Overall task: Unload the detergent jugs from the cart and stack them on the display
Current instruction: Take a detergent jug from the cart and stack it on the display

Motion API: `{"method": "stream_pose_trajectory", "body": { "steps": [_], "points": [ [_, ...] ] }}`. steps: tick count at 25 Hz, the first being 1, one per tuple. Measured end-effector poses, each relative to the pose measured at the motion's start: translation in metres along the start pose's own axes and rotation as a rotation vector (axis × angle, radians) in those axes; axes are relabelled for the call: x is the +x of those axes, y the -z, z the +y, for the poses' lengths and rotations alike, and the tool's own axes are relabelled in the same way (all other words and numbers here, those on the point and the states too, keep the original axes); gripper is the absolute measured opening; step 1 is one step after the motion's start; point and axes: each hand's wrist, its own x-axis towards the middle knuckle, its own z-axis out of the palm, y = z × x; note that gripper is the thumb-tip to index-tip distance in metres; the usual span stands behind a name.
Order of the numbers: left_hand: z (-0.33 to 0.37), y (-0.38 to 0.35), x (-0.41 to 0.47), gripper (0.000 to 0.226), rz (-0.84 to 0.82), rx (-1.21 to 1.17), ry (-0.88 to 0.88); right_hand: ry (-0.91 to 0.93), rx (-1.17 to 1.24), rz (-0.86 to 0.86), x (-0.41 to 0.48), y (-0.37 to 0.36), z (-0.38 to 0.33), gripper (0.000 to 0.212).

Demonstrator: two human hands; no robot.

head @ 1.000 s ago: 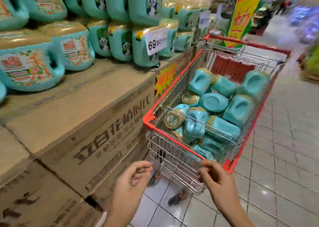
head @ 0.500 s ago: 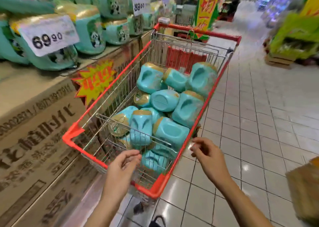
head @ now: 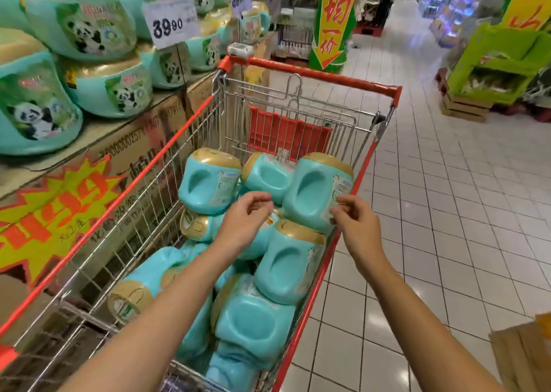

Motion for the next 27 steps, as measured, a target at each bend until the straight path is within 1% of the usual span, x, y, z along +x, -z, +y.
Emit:
{"method": "stream_pose_trajectory", "body": {
  "steps": [2, 4, 6, 9, 12, 13, 16, 19, 21, 23, 25, 27],
  "points": [
    [-0.001, -0.026, 0.043, 0.038, -0.055, 0.045, -0.003, -0.009, 0.033, 0.021, 0.03, -0.001, 0.007, 0.019],
    [-0.005, -0.051, 0.081, 0.056, -0.054, 0.097, 0.017, -0.005, 0.058, 0.039, 0.058, -0.001, 0.015, 0.019],
    [-0.014, -0.069, 0.105, 0.062, -0.052, 0.09, 0.088, -0.006, 0.066, 0.041, 0.082, 0.001, 0.022, 0.019],
    [-0.032, -0.089, 0.125, 0.052, -0.048, -0.009, 0.158, -0.007, 0.077, 0.008, 0.104, 0.002, 0.029, 0.021],
    [-0.042, -0.09, 0.132, 0.03, -0.01, -0.147, 0.202, -0.013, 0.096, -0.032, 0.111, 0.005, 0.032, 0.021],
    [-0.042, -0.091, 0.133, 0.027, 0.009, -0.206, 0.213, -0.02, 0.103, -0.055, 0.113, 0.007, 0.034, 0.023],
    [-0.038, -0.09, 0.126, 0.034, 0.123, -0.303, 0.218, -0.041, 0.061, -0.153, 0.111, 0.007, 0.032, 0.035],
    [-0.032, -0.077, 0.108, 0.041, 0.275, -0.535, 0.235, -0.017, 0.012, -0.291, 0.106, 0.0, 0.021, 0.05],
    [-0.025, -0.062, 0.09, 0.045, 0.365, -0.679, 0.233, 0.003, 0.014, -0.375, 0.103, -0.003, 0.009, 0.055],
    [-0.016, -0.046, 0.072, 0.04, 0.416, -0.781, 0.197, 0.064, -0.016, -0.431, 0.099, -0.007, -0.004, 0.061],
    [-0.007, -0.033, 0.05, 0.032, 0.45, -0.819, 0.165, 0.145, -0.043, -0.494, 0.094, -0.011, -0.018, 0.065],
    [0.001, -0.024, 0.027, 0.027, 0.492, -0.829, 0.154, 0.196, -0.034, -0.55, 0.086, -0.014, -0.032, 0.06]
  ]
}}
